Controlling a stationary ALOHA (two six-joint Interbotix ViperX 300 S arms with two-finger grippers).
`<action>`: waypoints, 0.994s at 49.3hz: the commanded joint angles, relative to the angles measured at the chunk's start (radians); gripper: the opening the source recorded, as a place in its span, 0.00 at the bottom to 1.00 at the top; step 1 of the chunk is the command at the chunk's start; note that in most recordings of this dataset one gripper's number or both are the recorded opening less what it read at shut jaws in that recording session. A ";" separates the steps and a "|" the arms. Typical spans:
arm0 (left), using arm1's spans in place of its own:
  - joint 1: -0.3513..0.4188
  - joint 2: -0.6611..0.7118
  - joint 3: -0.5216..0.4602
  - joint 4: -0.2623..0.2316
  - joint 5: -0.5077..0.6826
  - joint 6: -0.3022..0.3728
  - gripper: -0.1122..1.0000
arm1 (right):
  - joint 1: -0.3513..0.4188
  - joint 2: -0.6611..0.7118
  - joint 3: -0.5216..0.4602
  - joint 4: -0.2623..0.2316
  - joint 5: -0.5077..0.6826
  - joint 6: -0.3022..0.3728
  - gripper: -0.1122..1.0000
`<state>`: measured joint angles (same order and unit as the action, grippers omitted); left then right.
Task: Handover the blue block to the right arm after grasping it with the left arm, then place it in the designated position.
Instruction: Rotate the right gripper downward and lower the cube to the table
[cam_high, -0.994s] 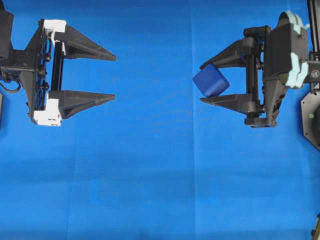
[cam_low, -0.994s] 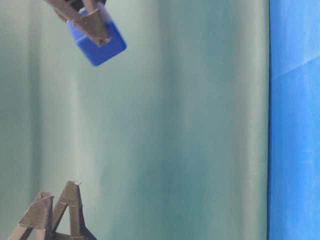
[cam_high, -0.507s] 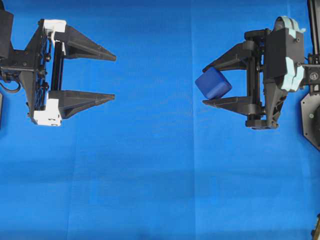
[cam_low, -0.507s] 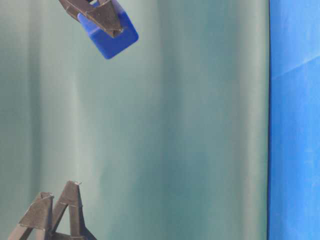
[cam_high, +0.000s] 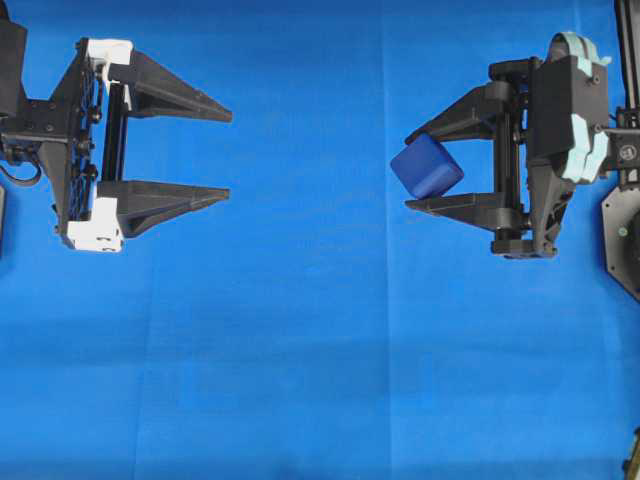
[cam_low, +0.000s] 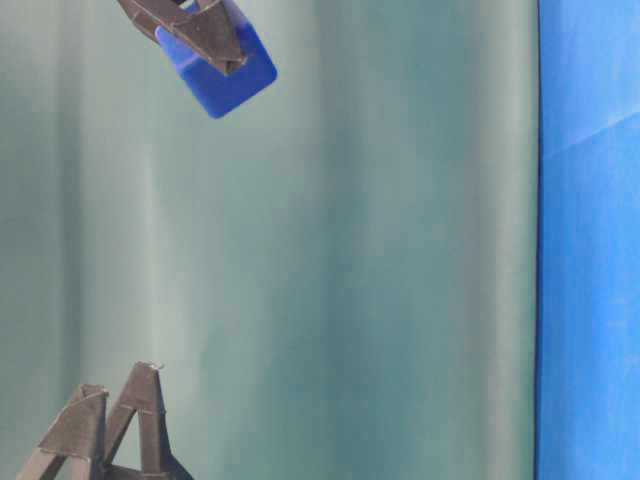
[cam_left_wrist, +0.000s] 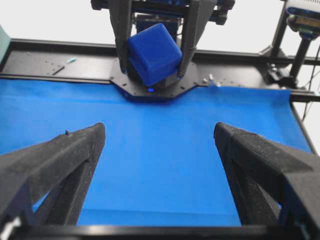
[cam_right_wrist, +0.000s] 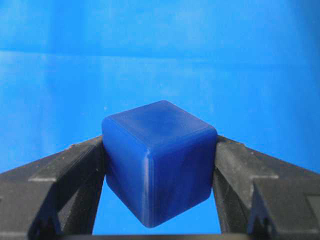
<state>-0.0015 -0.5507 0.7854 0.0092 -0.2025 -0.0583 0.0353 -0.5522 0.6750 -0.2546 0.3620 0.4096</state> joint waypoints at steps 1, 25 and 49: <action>0.002 -0.025 -0.012 0.002 -0.005 -0.002 0.94 | 0.002 -0.003 -0.025 0.002 -0.005 0.002 0.58; 0.002 -0.020 -0.014 0.002 -0.005 0.000 0.94 | -0.003 0.215 -0.037 0.002 -0.109 0.002 0.58; 0.002 -0.017 -0.015 0.002 -0.005 0.003 0.94 | -0.069 0.549 -0.041 0.002 -0.399 0.003 0.58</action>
<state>-0.0015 -0.5507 0.7854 0.0092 -0.2025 -0.0568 -0.0169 -0.0322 0.6611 -0.2546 0.0123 0.4111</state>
